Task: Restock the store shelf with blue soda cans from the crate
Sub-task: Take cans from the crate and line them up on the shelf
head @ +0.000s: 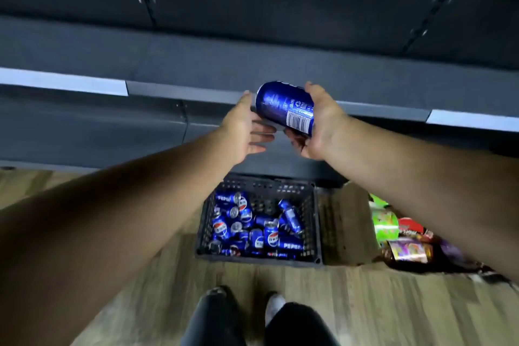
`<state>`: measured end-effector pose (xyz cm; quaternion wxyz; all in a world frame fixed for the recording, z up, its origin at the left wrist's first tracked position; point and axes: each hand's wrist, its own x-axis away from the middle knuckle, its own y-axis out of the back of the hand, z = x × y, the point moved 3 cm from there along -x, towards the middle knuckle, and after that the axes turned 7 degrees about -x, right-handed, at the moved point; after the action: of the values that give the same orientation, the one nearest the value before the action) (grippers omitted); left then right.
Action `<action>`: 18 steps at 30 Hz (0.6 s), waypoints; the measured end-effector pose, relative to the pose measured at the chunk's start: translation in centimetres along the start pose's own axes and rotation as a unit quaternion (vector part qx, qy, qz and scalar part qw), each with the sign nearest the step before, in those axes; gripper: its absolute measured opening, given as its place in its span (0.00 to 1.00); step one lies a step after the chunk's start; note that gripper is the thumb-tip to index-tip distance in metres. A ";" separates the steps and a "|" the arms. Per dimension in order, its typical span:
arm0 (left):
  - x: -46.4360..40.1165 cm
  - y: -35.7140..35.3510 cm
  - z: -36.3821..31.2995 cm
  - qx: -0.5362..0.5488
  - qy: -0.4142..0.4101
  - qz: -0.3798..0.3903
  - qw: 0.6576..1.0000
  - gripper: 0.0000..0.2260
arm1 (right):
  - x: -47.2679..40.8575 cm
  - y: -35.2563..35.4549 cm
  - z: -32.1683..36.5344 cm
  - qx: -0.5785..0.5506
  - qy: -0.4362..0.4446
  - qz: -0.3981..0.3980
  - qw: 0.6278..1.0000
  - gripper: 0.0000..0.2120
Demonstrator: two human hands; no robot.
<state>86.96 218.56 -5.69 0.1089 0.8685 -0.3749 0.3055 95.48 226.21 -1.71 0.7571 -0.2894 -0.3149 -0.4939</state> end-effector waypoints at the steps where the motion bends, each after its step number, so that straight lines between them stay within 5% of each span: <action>1: 0.5 -0.1 -1.3 -0.002 -0.009 0.018 1.000 0.30 | 1.2 -0.1 0.9 -0.017 0.000 0.010 1.000 0.15; 5: 2.8 -1.2 -6.1 -0.009 -0.061 0.056 0.997 0.33 | 4.8 -0.5 3.9 -0.074 -0.003 0.057 0.996 0.19; 18: 10.4 -4.6 -16.6 -0.014 -0.252 0.020 0.967 0.21 | 11.0 1.0 10.7 -0.156 0.004 0.267 0.951 0.27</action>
<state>88.37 222.62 14.03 0.0171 0.9082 -0.4117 0.0737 97.85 228.39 13.36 0.8082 -0.4752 -0.1418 -0.3178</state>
